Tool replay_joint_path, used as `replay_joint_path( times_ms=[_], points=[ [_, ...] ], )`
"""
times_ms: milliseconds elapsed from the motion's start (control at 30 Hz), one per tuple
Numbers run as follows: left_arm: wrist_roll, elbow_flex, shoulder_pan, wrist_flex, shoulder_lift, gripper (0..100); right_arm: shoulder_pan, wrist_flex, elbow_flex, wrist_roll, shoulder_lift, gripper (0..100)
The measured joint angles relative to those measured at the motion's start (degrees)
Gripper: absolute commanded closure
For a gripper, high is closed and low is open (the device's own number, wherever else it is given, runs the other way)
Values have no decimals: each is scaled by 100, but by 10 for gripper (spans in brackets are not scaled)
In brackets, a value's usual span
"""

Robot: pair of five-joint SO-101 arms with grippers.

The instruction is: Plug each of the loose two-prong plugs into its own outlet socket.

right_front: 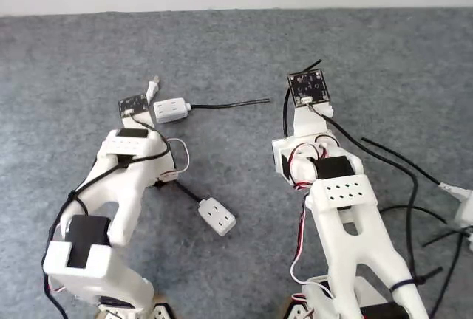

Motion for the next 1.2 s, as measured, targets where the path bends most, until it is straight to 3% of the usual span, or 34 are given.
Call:
replay_joint_path(
  times_ms=[567, 867, 1000, 1200],
  points=[
    [-9, -677, 1433, -167, 114, 985, -9, 0, 0, 18, 0, 990],
    [-273, -677, 1442, -79, -53, 985, -9, 0, 0, 141, 0, 990],
    [-870, -668, 1143, 343, -914, 983, 9, 0, 0, 141, 0, 990],
    [-1081, 413, 826, 273, -2347, 982, -158, 0, 0, 158, 0, 990]
  ],
)
